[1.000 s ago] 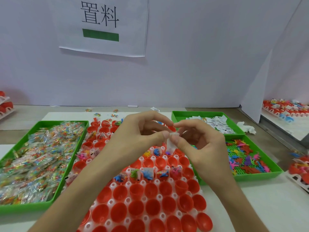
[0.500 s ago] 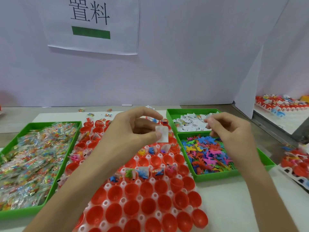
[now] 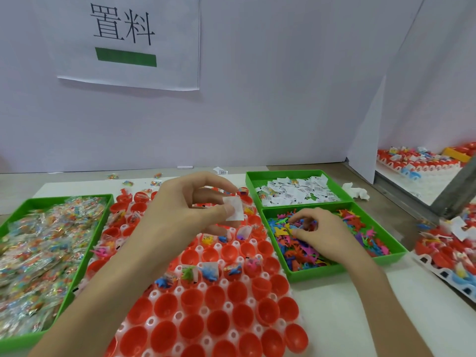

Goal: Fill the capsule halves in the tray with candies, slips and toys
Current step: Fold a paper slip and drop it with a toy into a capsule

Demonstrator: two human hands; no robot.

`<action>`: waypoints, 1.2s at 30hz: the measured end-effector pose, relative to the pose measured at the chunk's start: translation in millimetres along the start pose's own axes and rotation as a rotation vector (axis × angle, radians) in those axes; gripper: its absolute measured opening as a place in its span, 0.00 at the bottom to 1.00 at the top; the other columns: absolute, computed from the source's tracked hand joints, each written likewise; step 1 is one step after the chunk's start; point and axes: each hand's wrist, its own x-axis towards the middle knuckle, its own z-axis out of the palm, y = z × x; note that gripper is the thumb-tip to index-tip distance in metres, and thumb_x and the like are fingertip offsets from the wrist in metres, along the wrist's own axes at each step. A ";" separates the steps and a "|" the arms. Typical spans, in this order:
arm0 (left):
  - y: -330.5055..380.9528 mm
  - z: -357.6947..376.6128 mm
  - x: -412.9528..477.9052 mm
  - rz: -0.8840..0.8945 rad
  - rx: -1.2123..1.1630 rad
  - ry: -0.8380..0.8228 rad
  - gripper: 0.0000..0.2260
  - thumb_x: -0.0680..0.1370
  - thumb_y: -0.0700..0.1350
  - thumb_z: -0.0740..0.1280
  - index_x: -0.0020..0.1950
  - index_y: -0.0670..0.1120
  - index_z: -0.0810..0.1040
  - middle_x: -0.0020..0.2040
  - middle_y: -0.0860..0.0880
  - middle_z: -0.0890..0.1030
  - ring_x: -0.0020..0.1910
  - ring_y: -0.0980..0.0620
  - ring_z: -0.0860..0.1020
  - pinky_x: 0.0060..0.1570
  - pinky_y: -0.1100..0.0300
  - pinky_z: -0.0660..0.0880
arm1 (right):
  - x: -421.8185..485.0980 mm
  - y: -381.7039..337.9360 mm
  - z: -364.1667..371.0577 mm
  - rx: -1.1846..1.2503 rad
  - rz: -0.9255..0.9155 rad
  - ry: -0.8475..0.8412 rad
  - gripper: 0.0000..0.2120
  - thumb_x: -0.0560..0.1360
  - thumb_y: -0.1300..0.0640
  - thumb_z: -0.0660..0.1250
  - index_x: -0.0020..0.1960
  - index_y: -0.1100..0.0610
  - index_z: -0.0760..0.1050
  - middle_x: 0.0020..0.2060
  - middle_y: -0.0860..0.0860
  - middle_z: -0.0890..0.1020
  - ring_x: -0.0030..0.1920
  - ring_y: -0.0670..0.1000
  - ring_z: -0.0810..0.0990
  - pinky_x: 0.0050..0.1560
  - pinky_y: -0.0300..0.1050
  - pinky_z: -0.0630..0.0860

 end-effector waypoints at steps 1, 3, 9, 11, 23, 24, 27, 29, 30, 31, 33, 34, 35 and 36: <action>0.3 0.1 0.0 -0.002 -0.006 -0.004 0.10 0.75 0.33 0.73 0.47 0.49 0.85 0.41 0.45 0.86 0.39 0.45 0.87 0.35 0.62 0.81 | 0.1 -0.3 0.3 -0.015 0.000 -0.002 0.06 0.75 0.51 0.73 0.47 0.40 0.79 0.44 0.44 0.77 0.44 0.41 0.74 0.42 0.41 0.70; 0.3 0.2 0.2 -0.008 -0.017 -0.003 0.10 0.75 0.32 0.72 0.48 0.47 0.85 0.41 0.45 0.86 0.39 0.45 0.87 0.35 0.62 0.81 | 0.4 -1.3 1.6 -0.046 -0.006 0.007 0.07 0.75 0.52 0.73 0.44 0.40 0.79 0.44 0.46 0.77 0.42 0.42 0.74 0.44 0.44 0.71; -1.4 3.3 0.8 -0.032 -0.021 -0.015 0.10 0.75 0.32 0.72 0.49 0.46 0.84 0.38 0.46 0.86 0.38 0.45 0.87 0.35 0.61 0.82 | 1.2 -1.4 1.4 0.094 -0.031 0.175 0.12 0.75 0.55 0.73 0.37 0.40 0.78 0.40 0.37 0.81 0.41 0.38 0.77 0.39 0.33 0.67; -2.6 4.9 0.6 -0.051 -0.010 -0.028 0.10 0.75 0.31 0.72 0.49 0.45 0.84 0.38 0.45 0.86 0.38 0.46 0.87 0.35 0.60 0.82 | 1.0 -3.0 0.5 0.161 -0.044 0.242 0.11 0.76 0.56 0.73 0.38 0.42 0.80 0.42 0.38 0.82 0.42 0.37 0.78 0.39 0.31 0.68; -6.4 3.8 2.0 -0.097 0.017 -0.050 0.10 0.76 0.31 0.71 0.50 0.45 0.83 0.38 0.42 0.86 0.39 0.49 0.87 0.37 0.65 0.80 | -3.9 -16.7 -0.6 0.347 -0.112 0.538 0.08 0.76 0.57 0.73 0.54 0.54 0.85 0.38 0.34 0.81 0.40 0.38 0.83 0.38 0.26 0.75; -6.4 4.0 1.9 -0.099 0.017 -0.049 0.10 0.76 0.31 0.71 0.50 0.45 0.83 0.39 0.41 0.85 0.39 0.50 0.87 0.37 0.65 0.81 | -4.9 -18.3 -2.7 0.380 -0.132 0.563 0.08 0.76 0.57 0.73 0.55 0.52 0.85 0.40 0.35 0.82 0.42 0.39 0.83 0.40 0.27 0.76; -6.9 6.4 1.3 -0.099 0.015 -0.049 0.09 0.76 0.31 0.71 0.51 0.44 0.84 0.40 0.39 0.84 0.39 0.49 0.87 0.41 0.60 0.83 | -11.2 -29.6 -8.6 0.638 -0.240 0.481 0.11 0.75 0.60 0.73 0.48 0.43 0.85 0.40 0.42 0.87 0.42 0.42 0.85 0.44 0.31 0.79; -8.8 8.4 1.1 -0.087 0.039 -0.047 0.09 0.76 0.31 0.71 0.51 0.45 0.84 0.36 0.42 0.84 0.37 0.52 0.86 0.41 0.61 0.83 | -18.8 -46.3 -7.6 0.849 -0.290 0.300 0.09 0.72 0.58 0.74 0.44 0.44 0.87 0.40 0.47 0.87 0.41 0.45 0.85 0.43 0.35 0.80; -10.0 9.2 1.2 -0.082 0.053 -0.047 0.09 0.76 0.32 0.71 0.50 0.45 0.83 0.33 0.45 0.84 0.36 0.53 0.86 0.40 0.63 0.82 | -22.7 -54.2 -5.2 0.935 -0.304 0.209 0.06 0.69 0.55 0.75 0.44 0.46 0.87 0.40 0.49 0.87 0.40 0.46 0.85 0.43 0.36 0.80; -10.9 10.0 1.7 -0.079 0.066 -0.048 0.10 0.76 0.32 0.71 0.50 0.46 0.83 0.32 0.48 0.83 0.36 0.55 0.85 0.39 0.65 0.81 | -26.4 -60.7 -1.9 1.001 -0.315 0.133 0.07 0.66 0.52 0.75 0.43 0.47 0.87 0.39 0.50 0.87 0.39 0.46 0.84 0.42 0.36 0.80; -13.0 10.3 2.5 -0.070 0.092 -0.041 0.10 0.76 0.33 0.71 0.49 0.48 0.84 0.31 0.52 0.84 0.35 0.57 0.85 0.37 0.67 0.80 | -31.9 -71.9 4.6 1.086 -0.328 0.026 0.09 0.62 0.50 0.78 0.42 0.49 0.87 0.38 0.49 0.86 0.39 0.46 0.84 0.43 0.36 0.79; -14.0 10.1 2.9 -0.061 0.102 -0.028 0.10 0.76 0.33 0.71 0.48 0.49 0.84 0.32 0.52 0.84 0.35 0.57 0.84 0.36 0.68 0.79 | -34.5 -76.7 7.6 1.119 -0.334 -0.007 0.10 0.61 0.50 0.80 0.41 0.50 0.87 0.37 0.49 0.86 0.39 0.45 0.83 0.43 0.36 0.79; -14.8 10.0 3.1 -0.049 0.112 -0.010 0.10 0.76 0.33 0.72 0.48 0.49 0.84 0.32 0.52 0.85 0.35 0.57 0.84 0.36 0.68 0.79 | -36.8 -80.4 10.9 1.147 -0.344 -0.034 0.10 0.61 0.51 0.81 0.41 0.51 0.87 0.36 0.49 0.85 0.37 0.45 0.83 0.42 0.36 0.79; -15.6 9.9 3.2 -0.036 0.119 0.008 0.10 0.76 0.34 0.72 0.48 0.50 0.84 0.34 0.51 0.85 0.36 0.55 0.85 0.36 0.67 0.80 | -39.6 -84.1 14.0 1.148 -0.356 -0.041 0.09 0.62 0.52 0.80 0.41 0.51 0.87 0.35 0.48 0.85 0.36 0.45 0.82 0.41 0.36 0.79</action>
